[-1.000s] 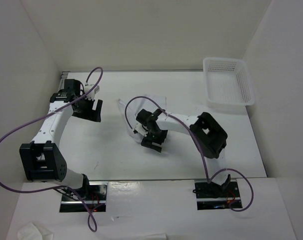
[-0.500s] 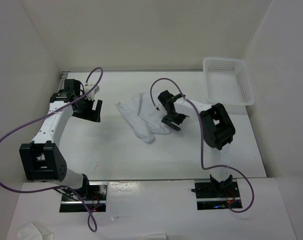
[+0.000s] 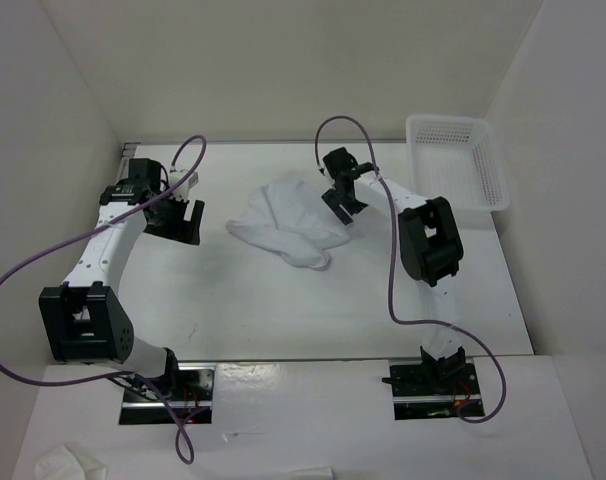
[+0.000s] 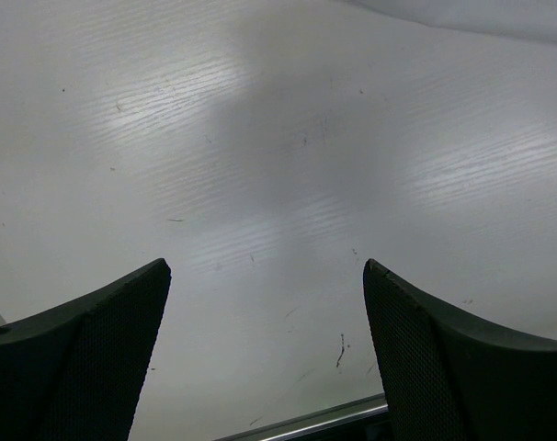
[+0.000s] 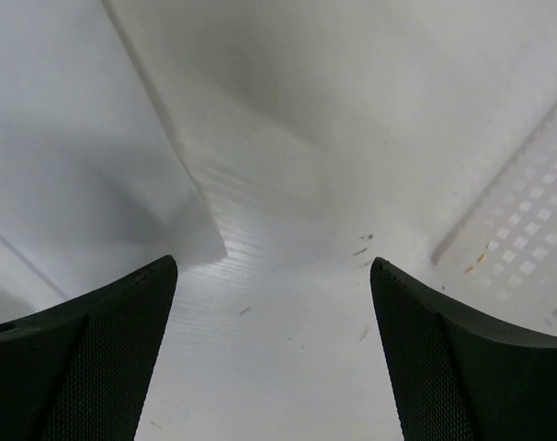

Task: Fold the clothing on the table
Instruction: Flatten the skirt out

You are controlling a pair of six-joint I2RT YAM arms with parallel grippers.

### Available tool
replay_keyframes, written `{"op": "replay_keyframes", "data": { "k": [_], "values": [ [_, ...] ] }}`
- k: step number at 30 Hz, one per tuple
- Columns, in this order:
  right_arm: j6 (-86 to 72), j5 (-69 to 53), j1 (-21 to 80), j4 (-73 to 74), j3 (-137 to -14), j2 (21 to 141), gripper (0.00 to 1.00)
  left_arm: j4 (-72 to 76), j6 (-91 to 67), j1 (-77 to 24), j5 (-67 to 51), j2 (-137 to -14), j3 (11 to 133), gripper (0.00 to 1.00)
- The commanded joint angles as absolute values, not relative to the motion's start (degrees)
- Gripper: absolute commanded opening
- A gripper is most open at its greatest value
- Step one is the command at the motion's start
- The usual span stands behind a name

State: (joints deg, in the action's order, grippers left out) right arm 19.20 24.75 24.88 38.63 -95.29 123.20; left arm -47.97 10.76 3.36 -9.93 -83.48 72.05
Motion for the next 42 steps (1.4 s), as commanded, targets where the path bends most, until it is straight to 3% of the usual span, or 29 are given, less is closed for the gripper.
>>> {"op": "replay_keyframes", "data": {
  "k": [1, 8, 13, 19, 30, 35, 37, 39, 42],
  "values": [
    [15.4, 17.4, 25.3, 40.2, -102.8, 119.2, 0.90, -48.3, 12.6, 3.7, -9.8, -82.6, 73.6, 0.92],
    [14.6, 18.5, 25.3, 41.7, -108.7, 122.2, 0.91, -48.3, 12.6, 3.7, -11.6, -83.9, 74.9, 0.92],
    [14.6, 6.5, 25.3, 47.5, -109.9, 121.2, 0.91, -48.3, 13.2, 3.7, -12.1, -86.0, 77.0, 0.92],
    [15.1, 1.2, 25.3, 48.9, -100.5, 116.7, 0.89, -47.7, 12.5, -2.5, -15.7, -98.2, 87.7, 0.92],
    [16.7, 0.1, 23.4, 47.0, -82.1, 104.3, 0.87, -58.1, 14.1, -10.5, -25.8, -133.0, 134.2, 0.86],
    [16.7, -0.5, 21.0, 47.6, -79.9, 102.7, 0.87, -71.1, 17.2, -12.7, -23.5, -152.7, 167.7, 0.79],
    [16.7, -1.1, 19.8, 47.6, -79.9, 102.0, 0.87, -71.1, 19.3, -14.4, -19.8, -154.1, 167.6, 0.75],
    [16.7, -1.8, 19.2, 48.2, -79.4, 102.0, 0.87, -74.7, 20.2, -16.4, -15.3, -161.0, 178.9, 0.72],
    [16.7, -1.8, 19.2, 48.2, -79.4, 103.3, 0.87, -73.9, 22.8, -18.5, -12.4, -161.5, 179.8, 0.69]
  ]
}}
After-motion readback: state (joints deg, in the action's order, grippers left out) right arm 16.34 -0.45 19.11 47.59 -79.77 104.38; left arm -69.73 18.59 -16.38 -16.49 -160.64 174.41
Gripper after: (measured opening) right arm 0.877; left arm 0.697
